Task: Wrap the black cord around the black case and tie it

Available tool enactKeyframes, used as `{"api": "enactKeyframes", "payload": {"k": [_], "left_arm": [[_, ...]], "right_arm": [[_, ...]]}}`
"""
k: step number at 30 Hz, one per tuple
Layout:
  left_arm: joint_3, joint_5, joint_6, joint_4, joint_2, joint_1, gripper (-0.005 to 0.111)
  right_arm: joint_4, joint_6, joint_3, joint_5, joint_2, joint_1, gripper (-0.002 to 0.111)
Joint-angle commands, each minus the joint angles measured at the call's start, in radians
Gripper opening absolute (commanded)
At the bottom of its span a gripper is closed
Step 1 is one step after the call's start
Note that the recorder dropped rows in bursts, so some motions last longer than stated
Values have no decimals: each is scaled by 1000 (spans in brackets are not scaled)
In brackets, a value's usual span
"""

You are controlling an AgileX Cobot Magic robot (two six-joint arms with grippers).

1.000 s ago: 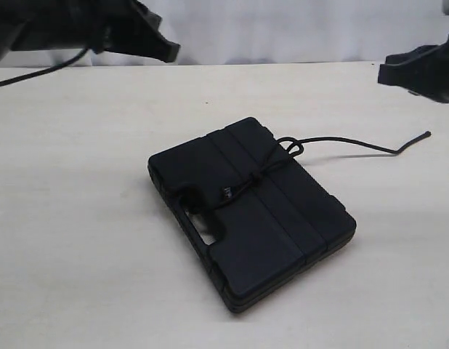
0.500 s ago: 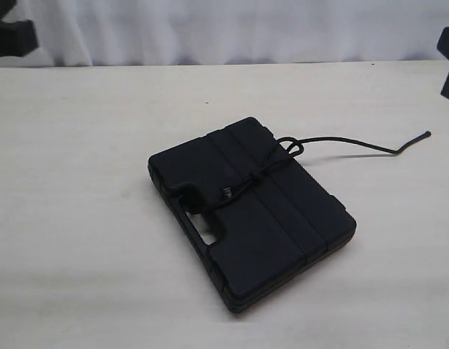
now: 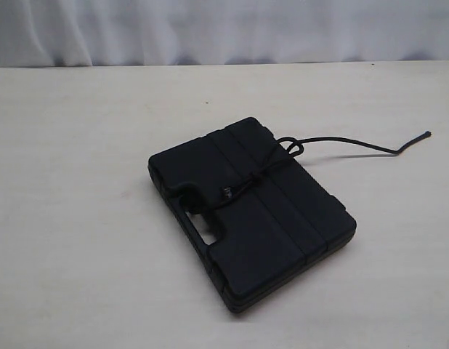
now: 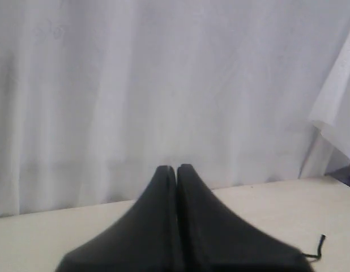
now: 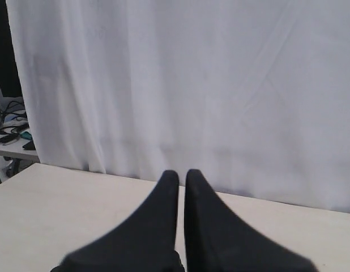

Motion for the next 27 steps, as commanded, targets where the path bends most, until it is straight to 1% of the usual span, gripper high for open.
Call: {"api": "enactKeyframes", "payload": {"k": [1, 22, 27], "left_arm": [[5, 114, -8, 1, -11, 1, 0], [5, 113, -8, 1, -11, 1, 0], [49, 79, -8, 6, -48, 11, 0]], "right_arm": [[2, 3, 4, 8, -5, -6, 4], [2, 5, 4, 8, -4, -6, 4], [2, 3, 4, 11, -4, -6, 4]]}}
